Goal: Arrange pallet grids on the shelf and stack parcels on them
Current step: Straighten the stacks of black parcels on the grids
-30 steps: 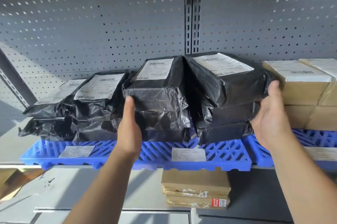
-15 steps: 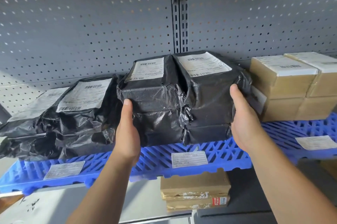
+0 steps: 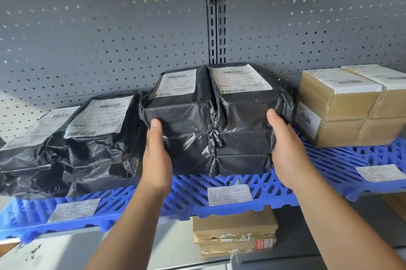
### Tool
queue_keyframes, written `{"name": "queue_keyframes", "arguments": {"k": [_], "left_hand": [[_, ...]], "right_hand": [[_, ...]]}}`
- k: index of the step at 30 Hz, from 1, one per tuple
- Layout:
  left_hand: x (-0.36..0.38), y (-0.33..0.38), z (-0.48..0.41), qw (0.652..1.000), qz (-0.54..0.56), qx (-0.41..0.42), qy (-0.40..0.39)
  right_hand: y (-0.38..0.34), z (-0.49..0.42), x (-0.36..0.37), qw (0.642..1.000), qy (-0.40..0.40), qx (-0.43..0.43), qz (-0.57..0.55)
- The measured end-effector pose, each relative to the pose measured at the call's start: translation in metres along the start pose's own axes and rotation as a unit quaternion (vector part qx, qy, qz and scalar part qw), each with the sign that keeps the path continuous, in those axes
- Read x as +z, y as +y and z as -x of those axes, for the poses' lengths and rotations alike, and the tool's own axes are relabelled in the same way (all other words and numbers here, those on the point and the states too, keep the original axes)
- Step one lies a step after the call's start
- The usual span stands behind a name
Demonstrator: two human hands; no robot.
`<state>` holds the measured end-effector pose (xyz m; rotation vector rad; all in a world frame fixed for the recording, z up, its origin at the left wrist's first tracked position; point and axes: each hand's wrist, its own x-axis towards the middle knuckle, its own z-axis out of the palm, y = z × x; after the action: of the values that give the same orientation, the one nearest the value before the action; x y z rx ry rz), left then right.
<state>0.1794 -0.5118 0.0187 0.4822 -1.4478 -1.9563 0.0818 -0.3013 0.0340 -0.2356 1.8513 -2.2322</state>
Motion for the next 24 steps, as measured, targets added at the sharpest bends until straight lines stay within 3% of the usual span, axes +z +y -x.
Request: {"name": "queue_keyframes", "arguments": {"k": [8,15,24], "left_hand": [[0.0093,0.0023,0.0088,0.997,-0.071,0.038,0.013],[0.0089,0.0019,0.0056,0.997,-0.078,0.005,0.021],[0.0086,0.0003,0.0034,0.998,-0.065,-0.011,0.025]], "right_hand": [[-0.0073,-0.0056,0.0093,0.999,0.028,0.017,-0.021],[-0.0030,-0.0002,0.0109,0.997,0.065,0.000,0.044],[-0.0022,0.0000,0.0078,0.997,0.045,0.007,0.056]]}}
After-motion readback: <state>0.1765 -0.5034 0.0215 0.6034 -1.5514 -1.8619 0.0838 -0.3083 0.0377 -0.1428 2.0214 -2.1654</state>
